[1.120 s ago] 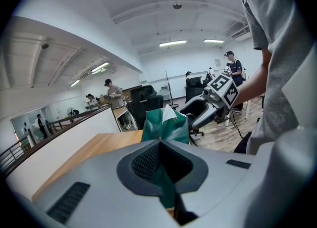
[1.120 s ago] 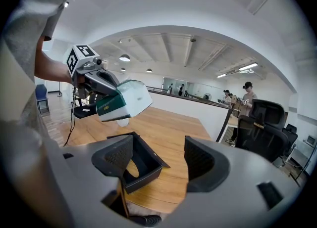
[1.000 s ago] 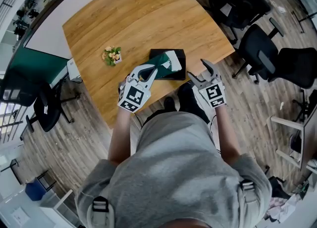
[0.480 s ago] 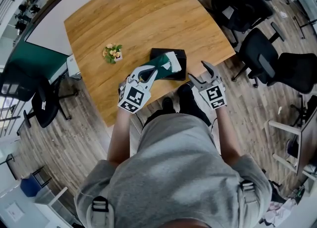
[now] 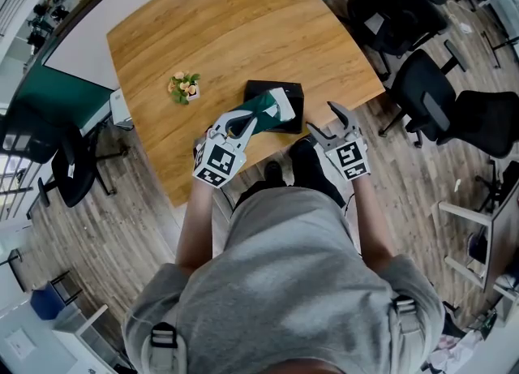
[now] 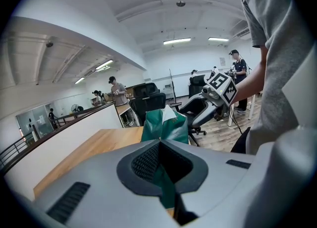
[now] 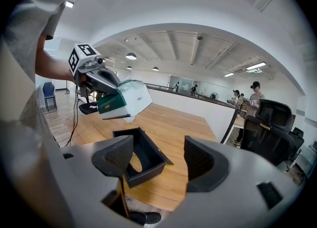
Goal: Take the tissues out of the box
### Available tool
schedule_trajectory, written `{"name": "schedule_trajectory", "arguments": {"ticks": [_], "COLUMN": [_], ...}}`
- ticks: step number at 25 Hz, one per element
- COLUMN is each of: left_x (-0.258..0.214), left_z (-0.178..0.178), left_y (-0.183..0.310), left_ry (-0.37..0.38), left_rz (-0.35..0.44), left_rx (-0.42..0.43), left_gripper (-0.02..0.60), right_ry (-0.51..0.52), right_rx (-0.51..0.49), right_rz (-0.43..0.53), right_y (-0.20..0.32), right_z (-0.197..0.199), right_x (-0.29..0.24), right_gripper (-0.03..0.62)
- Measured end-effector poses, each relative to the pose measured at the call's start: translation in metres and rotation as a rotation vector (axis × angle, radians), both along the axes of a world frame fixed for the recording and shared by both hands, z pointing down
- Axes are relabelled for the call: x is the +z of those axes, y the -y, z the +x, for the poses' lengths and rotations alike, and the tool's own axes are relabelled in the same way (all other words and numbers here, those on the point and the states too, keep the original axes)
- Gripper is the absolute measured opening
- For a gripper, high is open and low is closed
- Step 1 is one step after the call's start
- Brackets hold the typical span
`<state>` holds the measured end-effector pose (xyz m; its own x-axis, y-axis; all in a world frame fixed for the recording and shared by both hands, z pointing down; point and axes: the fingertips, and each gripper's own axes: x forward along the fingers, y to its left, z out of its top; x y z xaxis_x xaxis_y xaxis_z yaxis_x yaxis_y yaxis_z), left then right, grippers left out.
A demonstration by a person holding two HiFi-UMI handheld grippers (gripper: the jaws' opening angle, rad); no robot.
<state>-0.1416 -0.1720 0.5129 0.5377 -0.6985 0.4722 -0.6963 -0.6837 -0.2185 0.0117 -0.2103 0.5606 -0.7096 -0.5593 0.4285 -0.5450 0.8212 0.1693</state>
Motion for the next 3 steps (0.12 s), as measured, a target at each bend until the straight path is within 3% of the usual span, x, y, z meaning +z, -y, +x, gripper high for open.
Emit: {"name": "schedule_trajectory", "arguments": {"ticks": [3], "left_x": [0.0019], "left_z": [0.0025], "left_y": [-0.0019], "left_ry": [0.002], "left_rz": [-0.001], "left_rx": [-0.001], "left_gripper": [0.02], "right_ry": [0.0], "right_rx": [-0.008], "right_rz": [-0.012], "right_y": [-0.0041], "right_z": [0.0029], "right_x": [0.0053], "right_gripper": [0.31]}}
